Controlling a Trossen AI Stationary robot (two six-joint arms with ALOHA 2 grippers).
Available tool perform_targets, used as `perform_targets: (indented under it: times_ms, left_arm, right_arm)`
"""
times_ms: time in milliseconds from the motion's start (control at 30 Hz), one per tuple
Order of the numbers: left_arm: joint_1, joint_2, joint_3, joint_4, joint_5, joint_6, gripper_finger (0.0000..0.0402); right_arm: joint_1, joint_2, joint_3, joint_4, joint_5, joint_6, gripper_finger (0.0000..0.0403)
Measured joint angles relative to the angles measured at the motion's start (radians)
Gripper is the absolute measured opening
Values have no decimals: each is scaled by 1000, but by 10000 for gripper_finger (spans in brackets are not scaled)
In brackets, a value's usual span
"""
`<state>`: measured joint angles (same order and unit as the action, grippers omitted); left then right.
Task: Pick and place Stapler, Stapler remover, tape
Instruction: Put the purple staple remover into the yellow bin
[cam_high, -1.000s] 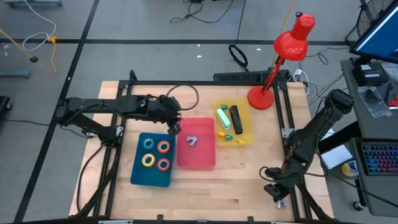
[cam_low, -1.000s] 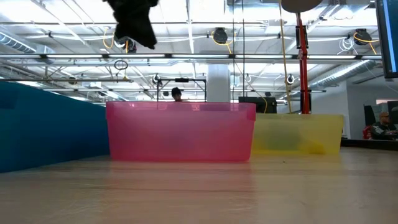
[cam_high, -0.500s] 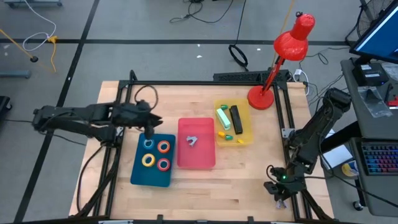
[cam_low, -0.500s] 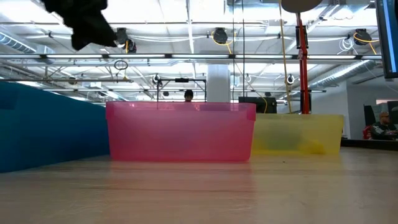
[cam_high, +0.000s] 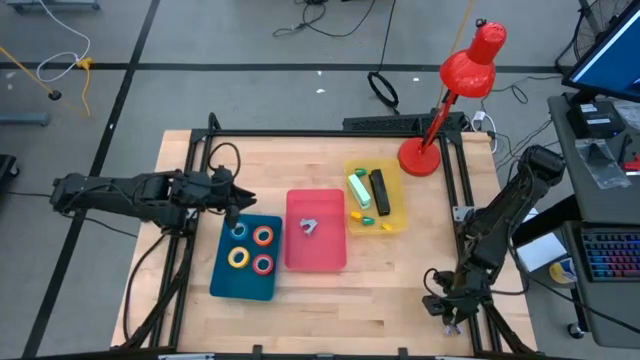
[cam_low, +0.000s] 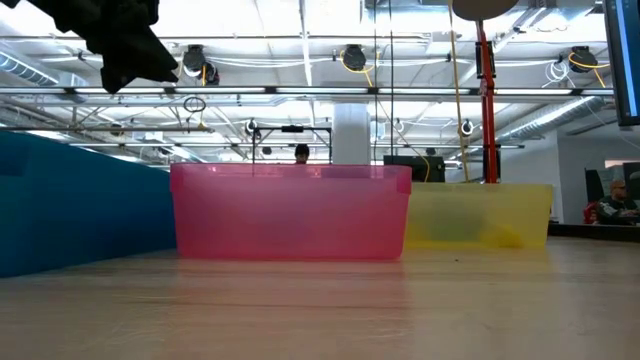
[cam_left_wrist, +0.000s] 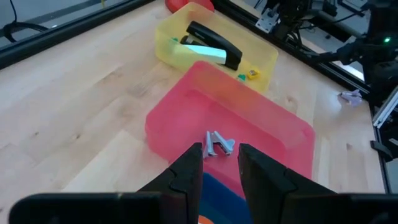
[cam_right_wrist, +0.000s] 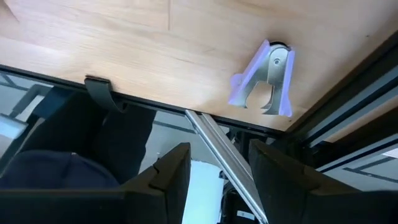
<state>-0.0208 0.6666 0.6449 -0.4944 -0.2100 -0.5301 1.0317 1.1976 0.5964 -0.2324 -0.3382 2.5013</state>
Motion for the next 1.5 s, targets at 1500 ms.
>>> perform_targets:
  times_ms: [1500]
  left_arm:
    - [-4, 0, 0, -1, 1, -6, 104]
  right_arm:
    - [-160, 17, -5, 177, 107, -35, 155]
